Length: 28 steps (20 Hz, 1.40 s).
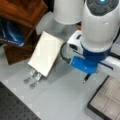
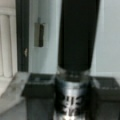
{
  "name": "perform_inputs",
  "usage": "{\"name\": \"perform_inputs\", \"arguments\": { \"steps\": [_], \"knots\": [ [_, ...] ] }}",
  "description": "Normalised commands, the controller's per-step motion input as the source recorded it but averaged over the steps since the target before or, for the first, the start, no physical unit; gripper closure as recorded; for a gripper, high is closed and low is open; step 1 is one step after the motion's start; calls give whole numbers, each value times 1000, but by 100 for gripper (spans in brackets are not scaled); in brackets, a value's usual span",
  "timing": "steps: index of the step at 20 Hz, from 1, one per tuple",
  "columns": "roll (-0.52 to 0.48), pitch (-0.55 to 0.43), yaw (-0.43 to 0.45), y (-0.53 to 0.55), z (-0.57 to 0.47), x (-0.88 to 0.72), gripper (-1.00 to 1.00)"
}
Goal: Open the box. Pick up the pen. Place the pen in the box. Pick up the book. Place the book on the shelf.
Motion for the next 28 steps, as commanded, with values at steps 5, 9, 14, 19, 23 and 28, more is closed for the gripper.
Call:
{"name": "perform_inputs", "arguments": {
  "steps": [5, 9, 14, 19, 23, 28],
  "knots": [
    [71, 43, -165, 478, -31, 39, 100],
    [53, 61, -197, 481, 14, 55, 100],
    [112, 66, -223, 411, -22, 133, 100],
    [137, 64, -199, 257, -81, 167, 100],
    [50, 109, -187, 182, -81, 124, 100],
    [66, 89, -146, 202, -82, 101, 100]
  ]
}}
